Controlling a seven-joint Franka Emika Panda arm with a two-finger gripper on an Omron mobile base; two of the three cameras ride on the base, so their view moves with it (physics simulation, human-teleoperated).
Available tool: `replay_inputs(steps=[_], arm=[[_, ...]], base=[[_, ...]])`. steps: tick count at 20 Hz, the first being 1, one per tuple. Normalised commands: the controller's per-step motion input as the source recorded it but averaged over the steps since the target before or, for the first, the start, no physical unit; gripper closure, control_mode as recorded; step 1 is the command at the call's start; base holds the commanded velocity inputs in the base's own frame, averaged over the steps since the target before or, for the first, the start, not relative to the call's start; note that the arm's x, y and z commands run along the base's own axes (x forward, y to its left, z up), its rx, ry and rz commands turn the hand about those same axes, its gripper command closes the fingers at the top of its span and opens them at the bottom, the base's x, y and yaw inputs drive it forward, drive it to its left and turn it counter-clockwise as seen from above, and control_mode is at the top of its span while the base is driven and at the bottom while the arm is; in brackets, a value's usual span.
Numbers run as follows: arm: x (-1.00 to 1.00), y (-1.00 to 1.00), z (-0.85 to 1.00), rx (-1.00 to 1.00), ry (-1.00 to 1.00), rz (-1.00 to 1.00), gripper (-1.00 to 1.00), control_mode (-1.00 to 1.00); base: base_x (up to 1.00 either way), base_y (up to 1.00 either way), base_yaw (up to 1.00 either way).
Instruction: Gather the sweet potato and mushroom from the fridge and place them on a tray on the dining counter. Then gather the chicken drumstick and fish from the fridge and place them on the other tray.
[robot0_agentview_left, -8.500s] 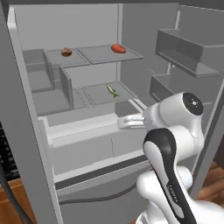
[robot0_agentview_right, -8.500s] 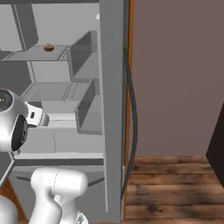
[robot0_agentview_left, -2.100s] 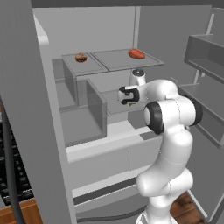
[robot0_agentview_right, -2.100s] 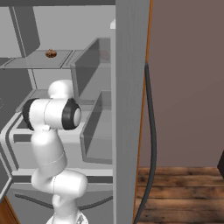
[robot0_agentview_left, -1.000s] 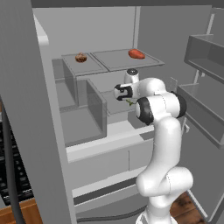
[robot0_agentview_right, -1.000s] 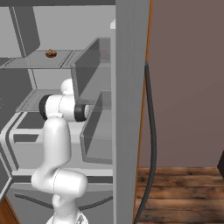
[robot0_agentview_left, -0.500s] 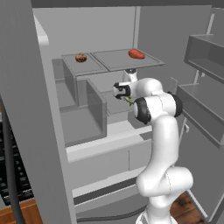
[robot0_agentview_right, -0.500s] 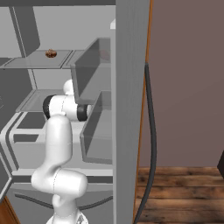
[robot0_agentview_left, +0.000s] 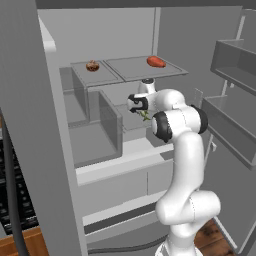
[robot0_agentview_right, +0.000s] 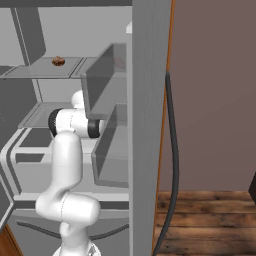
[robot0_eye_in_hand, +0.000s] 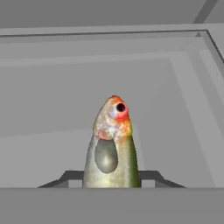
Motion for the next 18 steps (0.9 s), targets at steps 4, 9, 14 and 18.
replay_inputs(steps=[4,9,14,18], arm=[[-0.23,0.01,-0.44,0.0,0.0,0.0,1.0,-1.0],[-0.27,0.02,-0.65,0.0,-0.08,0.0,1.0,-1.0],[-0.5,0.0,-0.58,0.0,-0.11,0.0,1.0,-1.0],[-0.74,0.03,-0.2,0.0,-0.08,0.0,1.0,-1.0]], base=[[0.0,0.0,0.0],[0.0,0.0,0.0],[0.0,0.0,0.0],[0.0,0.0,0.0]])
